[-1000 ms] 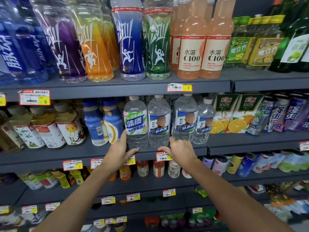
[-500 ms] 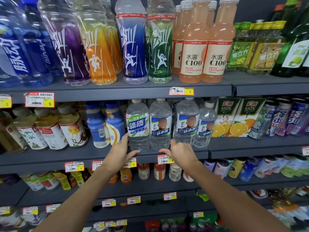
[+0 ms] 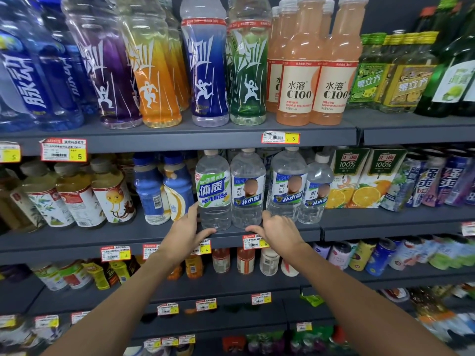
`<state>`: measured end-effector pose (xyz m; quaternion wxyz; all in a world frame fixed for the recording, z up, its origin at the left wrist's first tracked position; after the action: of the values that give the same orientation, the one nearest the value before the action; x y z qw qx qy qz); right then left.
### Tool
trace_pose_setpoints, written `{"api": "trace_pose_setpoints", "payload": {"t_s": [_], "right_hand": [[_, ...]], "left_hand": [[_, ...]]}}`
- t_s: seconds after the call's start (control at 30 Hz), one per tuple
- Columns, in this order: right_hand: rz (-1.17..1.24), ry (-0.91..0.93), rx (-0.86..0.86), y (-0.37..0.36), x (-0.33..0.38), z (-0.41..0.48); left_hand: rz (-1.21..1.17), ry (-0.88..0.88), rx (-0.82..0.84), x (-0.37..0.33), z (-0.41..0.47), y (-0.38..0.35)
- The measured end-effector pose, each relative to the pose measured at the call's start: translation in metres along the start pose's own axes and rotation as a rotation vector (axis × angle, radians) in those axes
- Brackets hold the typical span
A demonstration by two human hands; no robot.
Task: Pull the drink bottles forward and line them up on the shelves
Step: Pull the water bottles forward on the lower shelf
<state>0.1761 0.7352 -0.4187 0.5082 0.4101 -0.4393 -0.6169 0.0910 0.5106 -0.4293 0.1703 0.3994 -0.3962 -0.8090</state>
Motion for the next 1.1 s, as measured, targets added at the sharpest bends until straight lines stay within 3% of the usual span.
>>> {"api": "trace_pose_setpoints", "payload": {"t_s": [0.23,0.4,0.77,0.97,1.1], "right_hand": [[0.013,-0.026,0.035,0.007,0.0,0.002],[-0.101,-0.02,-0.021,0.025,0.006,-0.005],[0.133,-0.027,-0.153,0.035,0.116,0.002],[0.264,-0.014,-0.171,0.037,0.158,0.016],[0.496,-0.18,-0.054,0.027,0.179,0.023]], "left_hand": [[0.038,0.014,0.02,-0.003,0.0,0.003],[0.154,-0.055,-0.125,-0.012,-0.01,0.029],[0.104,-0.027,-0.306,0.028,-0.028,0.099],[-0.094,0.193,-0.432,0.053,-0.033,0.112],[-0.172,0.374,-0.486,0.065,-0.041,0.11]]}}
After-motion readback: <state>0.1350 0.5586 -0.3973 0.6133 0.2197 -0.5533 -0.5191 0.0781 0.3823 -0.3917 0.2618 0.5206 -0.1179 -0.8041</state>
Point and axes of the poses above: each hand's wrist, its own z-axis towards the middle knuckle, its own y-axis out of the back of the hand, x = y × z, the point moved 8 cm from there along z, towards the middle knuckle, and after that the axes turned 2 degrees about -y, right-handed, at the moved point
